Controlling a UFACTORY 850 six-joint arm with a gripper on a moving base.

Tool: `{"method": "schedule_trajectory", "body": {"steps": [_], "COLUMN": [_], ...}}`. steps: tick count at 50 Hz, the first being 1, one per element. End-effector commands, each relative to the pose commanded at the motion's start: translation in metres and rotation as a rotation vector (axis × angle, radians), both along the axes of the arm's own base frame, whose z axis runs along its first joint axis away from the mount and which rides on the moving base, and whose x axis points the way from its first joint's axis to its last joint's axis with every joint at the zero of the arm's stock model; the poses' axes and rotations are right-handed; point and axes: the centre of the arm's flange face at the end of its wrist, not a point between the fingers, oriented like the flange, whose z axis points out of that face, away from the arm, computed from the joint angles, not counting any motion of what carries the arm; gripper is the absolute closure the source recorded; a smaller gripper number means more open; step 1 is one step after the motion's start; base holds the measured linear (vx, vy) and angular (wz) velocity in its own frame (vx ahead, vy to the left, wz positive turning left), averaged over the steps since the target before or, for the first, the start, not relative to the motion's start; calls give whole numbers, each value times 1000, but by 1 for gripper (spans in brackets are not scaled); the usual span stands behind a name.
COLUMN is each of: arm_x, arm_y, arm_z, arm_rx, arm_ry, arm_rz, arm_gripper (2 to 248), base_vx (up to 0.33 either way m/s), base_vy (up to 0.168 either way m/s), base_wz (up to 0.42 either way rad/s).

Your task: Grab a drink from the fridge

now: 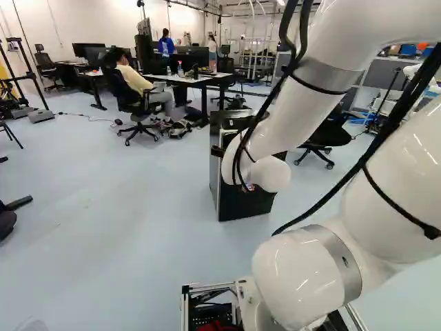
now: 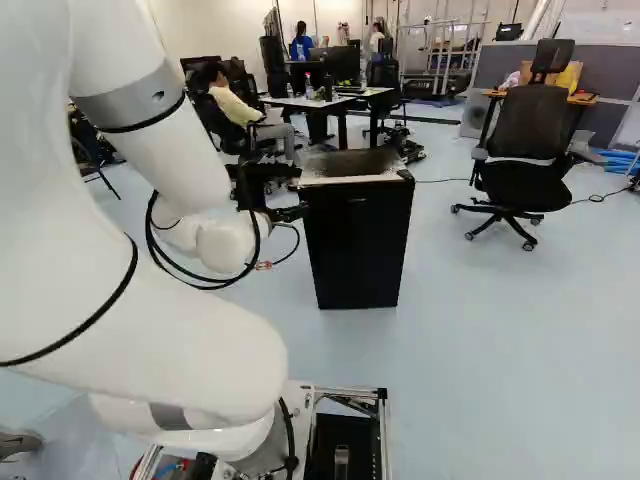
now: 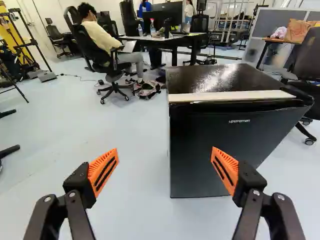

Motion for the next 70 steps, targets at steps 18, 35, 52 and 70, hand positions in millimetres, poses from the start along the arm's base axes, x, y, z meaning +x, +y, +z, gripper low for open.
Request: {"method": "schedule_trajectory", "body": {"steps": [18,35,52,70], "arm_x": [26,51,73,95], "arm_y": [18,37,55,73], "arm_z": [5,9,9,7], "arm_rx": [26,51,79,119], "arm_ry": [-29,-63,-63,-56], "arm_rz": [-15,-35,-74,-147], "arm_gripper": [3,3,3,3], "base_vx": [0,0,0,0], "base_vy": [0,0,0,0], "base_wz": [0,0,0,0]}}
